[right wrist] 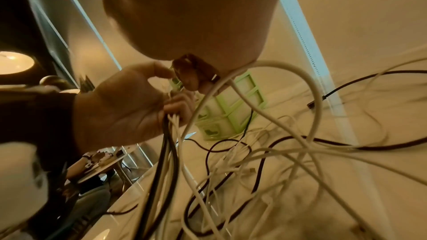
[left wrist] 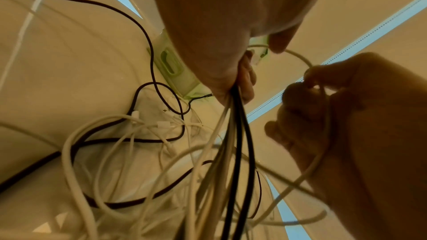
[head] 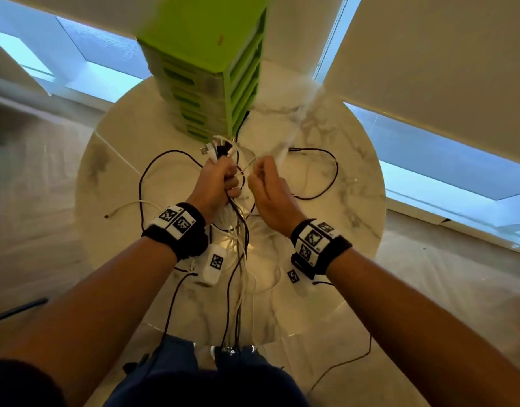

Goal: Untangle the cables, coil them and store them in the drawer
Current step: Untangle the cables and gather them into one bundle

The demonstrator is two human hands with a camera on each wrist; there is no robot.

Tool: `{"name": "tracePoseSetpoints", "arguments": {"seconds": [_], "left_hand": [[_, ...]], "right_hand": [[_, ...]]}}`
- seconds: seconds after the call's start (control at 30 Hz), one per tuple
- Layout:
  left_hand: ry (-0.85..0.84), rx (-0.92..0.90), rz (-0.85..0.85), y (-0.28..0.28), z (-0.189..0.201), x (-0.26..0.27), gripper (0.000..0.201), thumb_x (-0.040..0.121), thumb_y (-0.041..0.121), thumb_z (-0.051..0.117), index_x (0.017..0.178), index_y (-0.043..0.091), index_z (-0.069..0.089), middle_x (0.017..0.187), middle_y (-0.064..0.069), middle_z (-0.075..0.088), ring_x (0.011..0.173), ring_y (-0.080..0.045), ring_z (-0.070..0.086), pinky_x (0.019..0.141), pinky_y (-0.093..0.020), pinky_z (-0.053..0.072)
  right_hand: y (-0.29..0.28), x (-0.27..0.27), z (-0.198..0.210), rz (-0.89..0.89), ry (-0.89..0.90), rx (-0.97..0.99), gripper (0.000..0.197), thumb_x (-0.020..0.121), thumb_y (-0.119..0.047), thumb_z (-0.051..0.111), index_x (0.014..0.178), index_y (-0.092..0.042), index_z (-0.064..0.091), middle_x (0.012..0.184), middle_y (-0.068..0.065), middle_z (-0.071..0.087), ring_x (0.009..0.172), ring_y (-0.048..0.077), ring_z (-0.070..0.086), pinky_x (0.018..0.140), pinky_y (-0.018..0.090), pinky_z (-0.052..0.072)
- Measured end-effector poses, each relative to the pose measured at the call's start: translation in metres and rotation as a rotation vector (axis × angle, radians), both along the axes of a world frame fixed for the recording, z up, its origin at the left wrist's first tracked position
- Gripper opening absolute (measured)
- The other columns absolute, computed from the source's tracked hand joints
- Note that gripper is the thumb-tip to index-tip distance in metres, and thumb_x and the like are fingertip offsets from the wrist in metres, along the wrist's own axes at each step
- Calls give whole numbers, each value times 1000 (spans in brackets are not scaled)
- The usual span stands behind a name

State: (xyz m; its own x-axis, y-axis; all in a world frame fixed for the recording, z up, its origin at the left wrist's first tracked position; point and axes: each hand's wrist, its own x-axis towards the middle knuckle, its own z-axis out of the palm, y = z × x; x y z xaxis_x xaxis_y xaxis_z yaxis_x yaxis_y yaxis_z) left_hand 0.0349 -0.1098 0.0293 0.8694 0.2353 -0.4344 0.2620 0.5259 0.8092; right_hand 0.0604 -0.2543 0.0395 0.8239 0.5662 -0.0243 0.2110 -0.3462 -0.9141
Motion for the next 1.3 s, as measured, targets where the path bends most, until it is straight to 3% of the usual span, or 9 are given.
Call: {"name": "tracePoseSetpoints", "arguments": {"seconds": [0.2, 0.37, 0.6, 0.7, 0.77, 0.87, 0.93, 1.07, 1.3], "left_hand": [[-39, 151, -39, 7, 10, -9, 29, 108, 34, 51, 82, 22, 44, 59, 9, 31, 47, -9, 26, 45, -24, 24], [-63, 223, -50, 14, 6, -17, 24, 109, 34, 48, 89, 21, 44, 66, 6, 31, 50, -8, 29, 46, -25, 27], [-67, 251, -45, 16, 8, -27, 18, 110, 37, 43, 99, 23, 43, 65, 4, 24, 57, -10, 25, 52, -26, 27], [-33, 245, 37, 24, 12, -29, 13, 110, 39, 40, 111, 28, 48, 63, 9, 29, 59, -9, 31, 56, -25, 39], [-15, 176, 81, 32, 18, -30, 15, 110, 39, 40, 102, 31, 48, 63, 9, 27, 59, -9, 29, 54, -25, 40], [-18, 136, 78, 44, 27, -33, 19, 108, 39, 47, 91, 30, 46, 65, 7, 24, 56, -9, 23, 47, -22, 24], [-35, 277, 80, 49, 30, -36, 20, 104, 33, 58, 89, 28, 47, 64, 7, 31, 53, -8, 31, 44, -22, 27], [-30, 379, 145, 58, 29, -40, 27, 93, 27, 75, 86, 25, 49, 61, 8, 39, 51, -10, 36, 44, -26, 32], [-32, 510, -9, 51, 28, -40, 18, 91, 48, 71, 101, 33, 68, 69, 9, 53, 57, -10, 42, 48, -28, 35]], "right_hand": [[-3, -18, -10, 250, -114, -249, 10, 105, -26, 42, 105, -16, 38, 68, -11, 47, 55, 13, 45, 55, 33, 36], [-9, -21, -11, 360, -194, -371, 13, 106, -27, 40, 109, -15, 40, 74, 7, 57, 61, 26, 52, 59, 42, 44], [-2, -26, -15, 526, -115, -425, 26, 108, -37, 37, 114, -14, 47, 80, 0, 61, 67, 15, 57, 65, 34, 48], [-4, -22, -21, 672, -76, -503, 31, 108, -41, 35, 103, -16, 52, 82, -2, 65, 71, 12, 60, 71, 33, 50], [-13, -13, -25, 721, -17, -593, 30, 108, -39, 38, 100, -16, 57, 82, -5, 65, 72, 8, 58, 73, 29, 47], [-34, 7, -28, 697, 40, -714, 30, 106, -39, 47, 102, -14, 63, 91, 2, 68, 77, 12, 60, 77, 28, 45], [-44, 25, -20, 625, -10, -745, 34, 101, -47, 54, 98, -14, 63, 93, 2, 65, 82, 16, 58, 76, 30, 43], [-49, 58, 8, 396, 68, -499, 20, 101, -32, 57, 85, -23, 65, 71, -14, 61, 69, 8, 55, 70, 26, 43], [-14, 68, 29, 274, -134, -284, 19, 100, -34, 61, 94, -17, 68, 80, -7, 63, 73, 7, 58, 74, 26, 49]]}}
